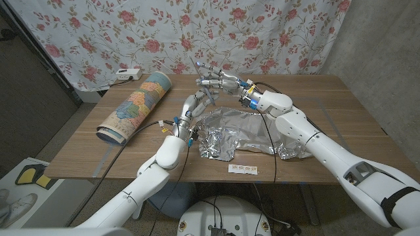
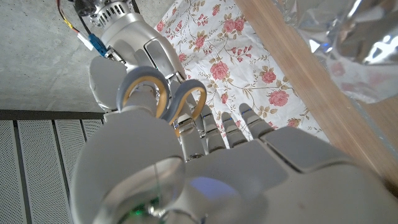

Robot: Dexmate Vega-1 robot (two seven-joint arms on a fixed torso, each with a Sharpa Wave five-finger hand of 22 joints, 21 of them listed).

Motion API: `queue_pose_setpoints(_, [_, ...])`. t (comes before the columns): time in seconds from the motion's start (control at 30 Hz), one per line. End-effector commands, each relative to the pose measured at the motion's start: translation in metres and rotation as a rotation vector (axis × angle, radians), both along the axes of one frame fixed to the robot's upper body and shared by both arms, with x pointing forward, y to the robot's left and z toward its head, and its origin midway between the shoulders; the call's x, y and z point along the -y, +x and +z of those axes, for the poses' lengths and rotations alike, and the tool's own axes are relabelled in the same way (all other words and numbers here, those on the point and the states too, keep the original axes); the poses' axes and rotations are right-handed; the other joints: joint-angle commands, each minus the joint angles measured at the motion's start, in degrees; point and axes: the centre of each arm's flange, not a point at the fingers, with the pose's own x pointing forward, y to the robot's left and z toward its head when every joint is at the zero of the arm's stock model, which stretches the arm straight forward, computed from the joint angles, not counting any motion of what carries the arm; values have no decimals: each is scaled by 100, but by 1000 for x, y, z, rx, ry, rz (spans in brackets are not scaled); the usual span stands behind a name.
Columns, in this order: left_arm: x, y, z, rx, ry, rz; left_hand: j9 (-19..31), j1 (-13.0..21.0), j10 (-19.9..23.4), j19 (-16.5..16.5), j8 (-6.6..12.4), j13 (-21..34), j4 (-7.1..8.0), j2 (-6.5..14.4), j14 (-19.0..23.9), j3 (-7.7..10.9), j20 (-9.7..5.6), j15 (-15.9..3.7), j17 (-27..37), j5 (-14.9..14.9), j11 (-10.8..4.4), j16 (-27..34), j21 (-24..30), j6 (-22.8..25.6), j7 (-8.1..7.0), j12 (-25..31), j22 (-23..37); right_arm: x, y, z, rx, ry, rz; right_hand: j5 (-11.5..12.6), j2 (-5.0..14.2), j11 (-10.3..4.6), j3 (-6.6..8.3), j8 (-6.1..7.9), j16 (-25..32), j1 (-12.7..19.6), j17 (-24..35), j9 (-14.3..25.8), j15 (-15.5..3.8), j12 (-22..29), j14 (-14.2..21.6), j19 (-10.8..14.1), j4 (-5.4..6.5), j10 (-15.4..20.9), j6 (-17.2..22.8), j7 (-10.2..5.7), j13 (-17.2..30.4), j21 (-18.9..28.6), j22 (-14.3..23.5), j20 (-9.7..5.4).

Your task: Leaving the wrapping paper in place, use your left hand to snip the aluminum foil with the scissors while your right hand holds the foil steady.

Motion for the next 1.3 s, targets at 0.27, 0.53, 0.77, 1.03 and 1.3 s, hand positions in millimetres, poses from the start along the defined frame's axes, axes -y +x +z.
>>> queue_pose_setpoints(0.27, [7, 3, 1, -3, -6, 2, 28, -48, 946, 33, 80, 329, 89, 129, 651, 24, 108, -228, 68, -2, -425, 170, -71, 215, -42, 391, 27, 6, 2, -2, 8, 24, -34, 9, -60, -647, -35, 51, -42, 40, -4, -2, -1056, -30, -31, -35, 3, 756, 129, -151, -114, 16, 10, 31])
queue_pose_setpoints(0.53, [6, 1, -1, -1, -34, 13, 15, -19, 1397, 359, 175, 692, 50, 178, 1028, 57, 134, -381, 180, 15, -566, 303, 33, 480, -95, 727, 44, 6, 3, -7, 2, 18, -40, -18, -84, -648, -53, 49, -58, 43, -3, -3, -1053, -50, -38, -63, 1, 810, 174, -150, -182, 15, 9, 48])
queue_pose_setpoints(0.77, [7, -3, -3, 9, -70, 26, 248, 221, 1762, 1068, 564, 1139, -40, 246, 1768, 91, 172, -478, 608, 40, -573, 789, 461, 854, -43, 1177, 299, 6, 2, -10, 0, 19, -46, -36, -85, -647, -60, 38, -70, 44, -2, -3, -1053, -64, -46, -70, 6, 846, 182, -144, -229, 19, 9, 50])
queue_pose_setpoints(1.03, [9, -5, -5, 9, -96, 30, 1061, 673, 1903, 1129, 1323, 1946, -49, 172, 2049, -47, 208, -524, 1473, 46, -606, 1566, 857, 764, -224, 1775, 715, 7, 1, -12, -4, 23, -51, -49, -78, -646, -65, 30, -75, 42, 2, -3, -1055, -76, -44, -70, 13, 861, 185, -133, -264, 23, 9, 49])
queue_pose_setpoints(1.3, [11, -5, -7, 11, -126, 47, 2335, 1115, 1772, 1267, 2476, 3508, 0, 121, 2046, -430, 107, -564, 3119, 63, -547, 3190, 1708, 344, -220, 2787, 1521, 5, 0, -15, -5, 15, -52, -66, -69, -648, -70, 17, -81, 48, 8, -3, -1055, -76, -37, -67, 17, 884, 188, -130, -287, 30, 9, 48])
